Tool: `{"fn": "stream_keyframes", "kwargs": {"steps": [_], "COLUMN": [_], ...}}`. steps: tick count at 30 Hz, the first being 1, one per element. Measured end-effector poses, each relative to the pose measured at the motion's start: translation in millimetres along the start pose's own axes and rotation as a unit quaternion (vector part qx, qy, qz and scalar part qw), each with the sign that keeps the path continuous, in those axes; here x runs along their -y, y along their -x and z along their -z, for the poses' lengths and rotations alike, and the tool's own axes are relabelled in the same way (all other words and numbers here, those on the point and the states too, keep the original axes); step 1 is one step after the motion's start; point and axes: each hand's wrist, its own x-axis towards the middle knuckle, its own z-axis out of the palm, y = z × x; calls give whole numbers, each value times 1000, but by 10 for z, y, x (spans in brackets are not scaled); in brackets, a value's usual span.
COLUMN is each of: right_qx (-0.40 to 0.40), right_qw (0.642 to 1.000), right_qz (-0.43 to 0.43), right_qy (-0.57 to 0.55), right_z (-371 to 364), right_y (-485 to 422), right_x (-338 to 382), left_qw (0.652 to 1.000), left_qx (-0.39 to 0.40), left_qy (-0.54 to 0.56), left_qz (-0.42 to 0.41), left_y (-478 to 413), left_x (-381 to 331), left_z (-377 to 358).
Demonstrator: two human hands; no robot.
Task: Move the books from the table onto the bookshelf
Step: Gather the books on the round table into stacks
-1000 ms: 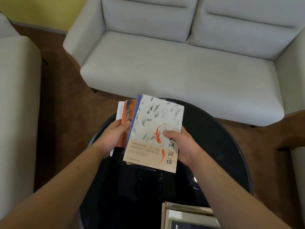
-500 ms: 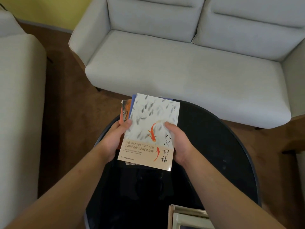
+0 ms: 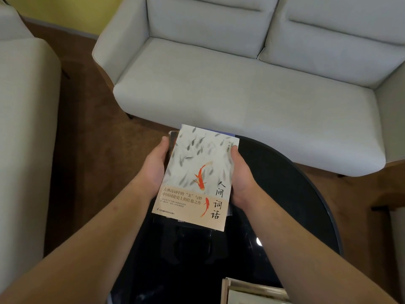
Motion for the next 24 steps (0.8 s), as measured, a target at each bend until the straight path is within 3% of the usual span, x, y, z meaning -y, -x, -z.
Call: {"fn": "stream_keyframes", "kwargs": {"steps": [6, 8, 10, 13, 18, 24], "right_qx": [30, 34, 35, 44, 60, -17], "right_qw": [998, 998, 998, 999, 996, 998], "right_qz": [0, 4, 1, -20, -53, -56], "right_qy": [61, 60, 47, 13, -42, -3], "right_z": [-16, 5, 74, 122, -98, -120], "right_y": [15, 14, 19, 27, 2, 33], "right_x": [150, 113, 10, -153, -351, -662], "left_qw": [997, 995, 996, 998, 997, 997], "left_qx": [35, 5, -11, 38, 28, 25], "left_qy": [-50, -85, -89, -41, -56, -40], "left_qz": [-38, -56, -23, 39, 32, 56], "left_y": [-45, -70, -106, -41, 60, 340], "left_x": [-1, 58, 181, 311, 259, 456], "left_z": [102, 243, 382, 357, 473, 578]}}
